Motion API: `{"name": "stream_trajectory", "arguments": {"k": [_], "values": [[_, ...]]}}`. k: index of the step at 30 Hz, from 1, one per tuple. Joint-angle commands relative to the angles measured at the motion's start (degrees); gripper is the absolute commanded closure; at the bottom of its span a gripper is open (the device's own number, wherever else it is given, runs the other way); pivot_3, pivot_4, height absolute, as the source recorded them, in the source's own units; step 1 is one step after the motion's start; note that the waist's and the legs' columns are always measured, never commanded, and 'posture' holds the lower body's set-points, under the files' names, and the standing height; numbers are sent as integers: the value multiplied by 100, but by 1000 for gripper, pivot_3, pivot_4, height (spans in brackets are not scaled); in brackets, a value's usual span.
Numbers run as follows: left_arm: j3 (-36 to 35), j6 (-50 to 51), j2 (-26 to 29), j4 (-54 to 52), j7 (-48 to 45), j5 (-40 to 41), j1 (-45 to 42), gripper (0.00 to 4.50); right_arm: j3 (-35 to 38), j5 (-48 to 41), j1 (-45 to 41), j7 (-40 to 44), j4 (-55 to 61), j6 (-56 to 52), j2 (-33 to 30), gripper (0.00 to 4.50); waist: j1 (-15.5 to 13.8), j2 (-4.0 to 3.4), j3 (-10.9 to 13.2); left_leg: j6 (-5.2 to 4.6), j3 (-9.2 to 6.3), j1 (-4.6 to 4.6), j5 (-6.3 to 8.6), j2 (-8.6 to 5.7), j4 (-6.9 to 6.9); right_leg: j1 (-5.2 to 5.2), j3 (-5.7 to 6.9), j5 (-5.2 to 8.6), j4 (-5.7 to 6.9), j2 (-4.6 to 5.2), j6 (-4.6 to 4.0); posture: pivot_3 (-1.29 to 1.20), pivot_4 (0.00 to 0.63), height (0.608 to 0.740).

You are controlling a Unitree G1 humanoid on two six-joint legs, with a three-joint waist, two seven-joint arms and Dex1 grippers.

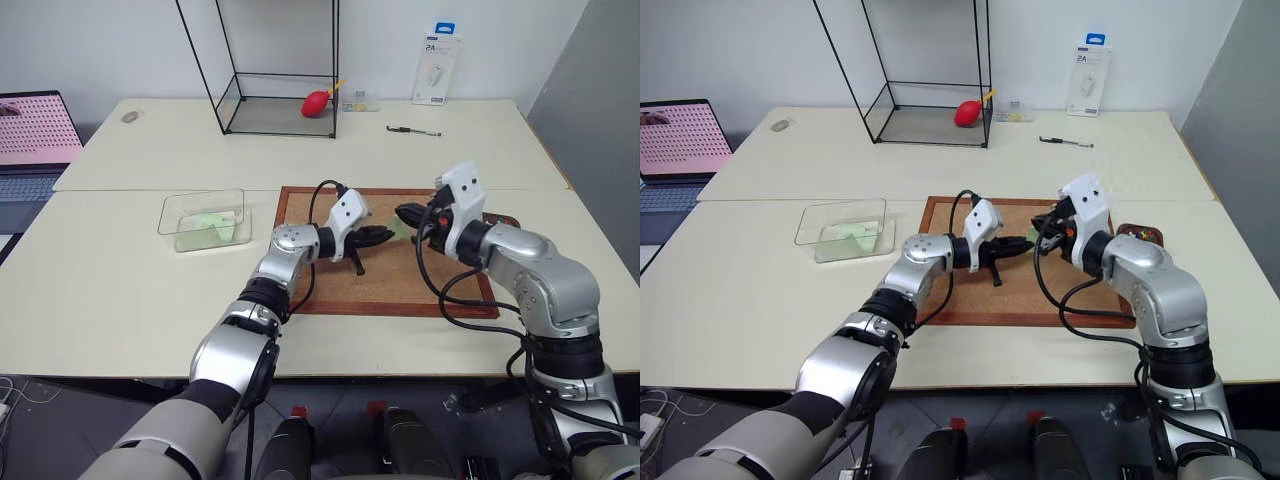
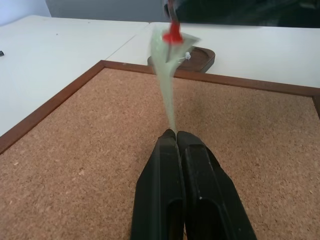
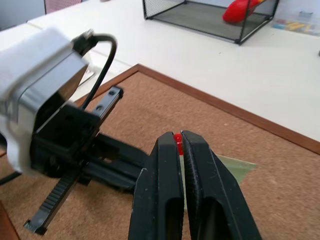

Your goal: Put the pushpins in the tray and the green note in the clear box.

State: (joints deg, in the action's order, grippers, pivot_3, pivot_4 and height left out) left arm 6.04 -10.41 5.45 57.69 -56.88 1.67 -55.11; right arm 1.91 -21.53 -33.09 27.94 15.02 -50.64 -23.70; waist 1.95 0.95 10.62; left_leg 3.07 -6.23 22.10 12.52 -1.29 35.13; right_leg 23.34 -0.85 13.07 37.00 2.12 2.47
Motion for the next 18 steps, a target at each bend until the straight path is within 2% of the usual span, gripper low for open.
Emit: {"name": "stream_trajectory", "arguments": {"k": [1, 7, 11, 18], "values": [[39, -25, 7, -254, 88, -35, 46, 4442, 262, -137, -155, -88, 307, -5, -54, 4500, 0, 0, 0, 0, 0, 0, 0, 0, 0, 0, 0, 0, 0, 0, 0, 0, 150, 740], [73, -9, 68, -308, 324, -113, 128, 4442, 577, -237, -115, -139, 371, -90, -226, 4500, -3, 0, 0, 0, 0, 0, 0, 0, 0, 0, 0, 0, 0, 0, 0, 0, 150, 740], [79, 25, 165, -479, 497, -139, 213, 4442, 756, -2, 157, -33, 150, 178, -766, 4500, -12, 0, 0, 0, 1, 1, 0, -1, 0, 0, 0, 0, 0, 0, 0, 0, 150, 740], [150, 122, 249, -825, 661, -216, 368, 4442, 261, 1354, 686, -216, -1263, 1744, -1625, 4500, -5, 1, 0, 0, 7, 0, 0, -2, 0, 0, -5, 0, -1, 1, 1, 0, 150, 740]]}}
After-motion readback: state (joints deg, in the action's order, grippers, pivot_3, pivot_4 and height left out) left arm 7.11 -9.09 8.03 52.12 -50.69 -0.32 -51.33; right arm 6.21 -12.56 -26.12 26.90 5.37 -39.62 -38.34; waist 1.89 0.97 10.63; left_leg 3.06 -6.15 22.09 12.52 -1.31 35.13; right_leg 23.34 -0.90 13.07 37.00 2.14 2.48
